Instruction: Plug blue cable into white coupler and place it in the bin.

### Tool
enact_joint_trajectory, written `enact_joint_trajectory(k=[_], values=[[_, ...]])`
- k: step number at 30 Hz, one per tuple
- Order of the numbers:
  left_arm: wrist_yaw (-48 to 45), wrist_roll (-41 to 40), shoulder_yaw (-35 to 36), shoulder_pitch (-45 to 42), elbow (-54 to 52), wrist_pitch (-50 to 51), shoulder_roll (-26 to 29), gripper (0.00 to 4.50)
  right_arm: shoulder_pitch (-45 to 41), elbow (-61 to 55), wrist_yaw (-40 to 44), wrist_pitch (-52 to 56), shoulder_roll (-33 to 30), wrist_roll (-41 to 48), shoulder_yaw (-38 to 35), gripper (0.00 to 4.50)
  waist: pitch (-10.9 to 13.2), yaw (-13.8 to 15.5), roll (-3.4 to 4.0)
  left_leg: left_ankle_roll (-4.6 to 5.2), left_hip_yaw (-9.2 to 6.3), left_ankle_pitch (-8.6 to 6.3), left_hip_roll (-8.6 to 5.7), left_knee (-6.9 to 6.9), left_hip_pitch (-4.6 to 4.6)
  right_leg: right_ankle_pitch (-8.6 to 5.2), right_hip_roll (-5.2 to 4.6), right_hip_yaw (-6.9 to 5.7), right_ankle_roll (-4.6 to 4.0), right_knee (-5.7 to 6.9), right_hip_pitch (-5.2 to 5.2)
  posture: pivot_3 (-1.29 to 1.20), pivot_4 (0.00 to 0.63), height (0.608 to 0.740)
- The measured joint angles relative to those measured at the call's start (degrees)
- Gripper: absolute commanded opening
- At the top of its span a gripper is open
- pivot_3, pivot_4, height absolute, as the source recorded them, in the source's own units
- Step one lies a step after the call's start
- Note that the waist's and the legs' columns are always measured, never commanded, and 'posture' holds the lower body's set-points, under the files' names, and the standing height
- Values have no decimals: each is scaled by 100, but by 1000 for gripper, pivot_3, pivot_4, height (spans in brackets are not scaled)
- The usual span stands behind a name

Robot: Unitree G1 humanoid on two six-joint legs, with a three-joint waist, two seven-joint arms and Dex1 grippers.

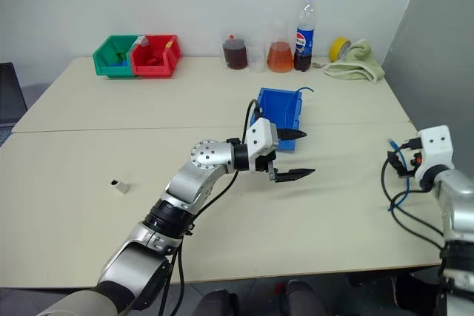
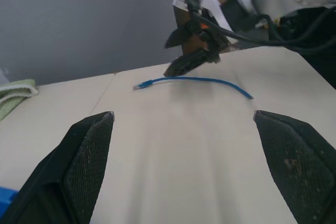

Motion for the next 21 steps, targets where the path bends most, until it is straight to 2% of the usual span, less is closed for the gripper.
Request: enact_joint_trajectory(k=[2,10,16,21], values=[[-21,16,-3,92,-16,-67,4,4500,-664,1168,266,-442,-138,-107,106,4449,1,-7,3,0,-1,1,0,-1,6,0,0,2,0,1,0,0,150,740],[-67,24,9,529,-357,49,192,4500,-1903,3590,1266,-1471,-203,-335,528,4449,2,20,7,-2,0,2,9,2,5,0,-17,2,-1,0,0,0,150,740],[34,23,44,745,-769,339,343,4500,-2121,4408,1332,-1943,-273,-665,803,4449,2,28,7,-3,0,2,6,4,2,1,-40,1,0,3,1,0,150,740],[145,16,104,876,-1017,519,378,4500,-1988,4499,1275,-2010,-454,-754,836,4449,2,31,8,-5,-2,3,5,4,3,1,-43,-3,1,3,2,0,150,740]])
